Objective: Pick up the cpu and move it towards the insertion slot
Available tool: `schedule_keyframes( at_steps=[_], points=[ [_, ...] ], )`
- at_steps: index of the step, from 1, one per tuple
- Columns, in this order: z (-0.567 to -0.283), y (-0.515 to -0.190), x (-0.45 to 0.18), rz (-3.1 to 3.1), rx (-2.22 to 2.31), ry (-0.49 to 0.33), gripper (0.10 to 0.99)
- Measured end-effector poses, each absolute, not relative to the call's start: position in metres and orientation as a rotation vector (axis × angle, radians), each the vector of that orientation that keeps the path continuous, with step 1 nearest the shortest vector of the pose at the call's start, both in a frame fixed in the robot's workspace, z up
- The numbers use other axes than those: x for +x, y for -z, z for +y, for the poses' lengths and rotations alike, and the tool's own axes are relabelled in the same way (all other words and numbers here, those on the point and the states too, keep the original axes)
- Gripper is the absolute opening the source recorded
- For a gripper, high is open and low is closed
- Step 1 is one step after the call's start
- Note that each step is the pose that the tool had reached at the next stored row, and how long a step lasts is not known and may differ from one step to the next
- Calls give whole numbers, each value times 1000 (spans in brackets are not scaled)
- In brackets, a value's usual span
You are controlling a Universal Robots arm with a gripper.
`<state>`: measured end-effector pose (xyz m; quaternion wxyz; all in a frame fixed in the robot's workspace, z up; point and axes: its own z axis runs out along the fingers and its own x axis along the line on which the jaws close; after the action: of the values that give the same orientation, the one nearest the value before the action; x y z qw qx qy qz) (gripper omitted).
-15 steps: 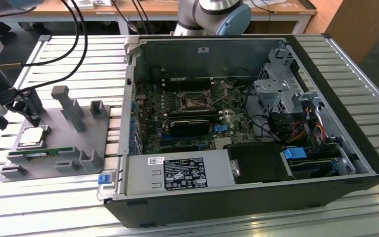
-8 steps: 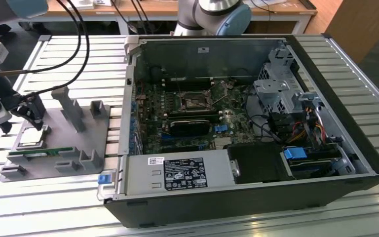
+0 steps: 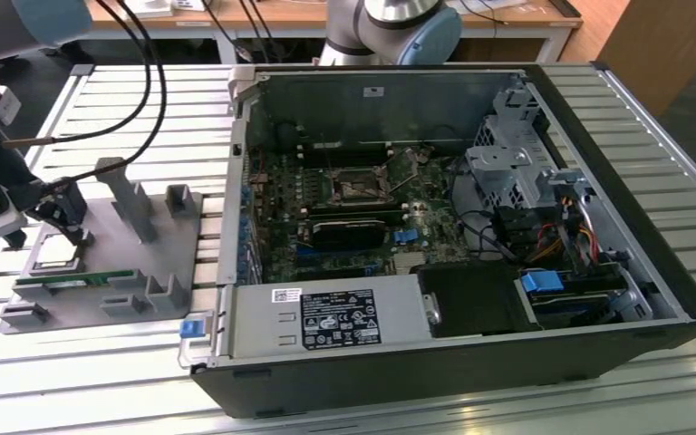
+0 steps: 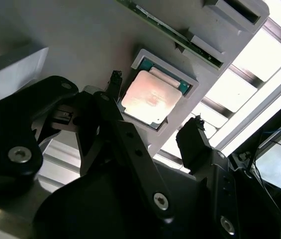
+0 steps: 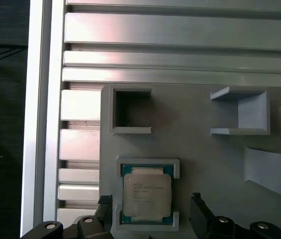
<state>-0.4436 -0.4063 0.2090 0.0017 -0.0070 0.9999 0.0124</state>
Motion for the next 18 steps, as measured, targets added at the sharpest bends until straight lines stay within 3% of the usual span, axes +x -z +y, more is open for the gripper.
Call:
schedule_keyframes(
  at_steps=[18],
  points=[
    [-406,-190,-444,3138,-26,-39,718]
  ],
)
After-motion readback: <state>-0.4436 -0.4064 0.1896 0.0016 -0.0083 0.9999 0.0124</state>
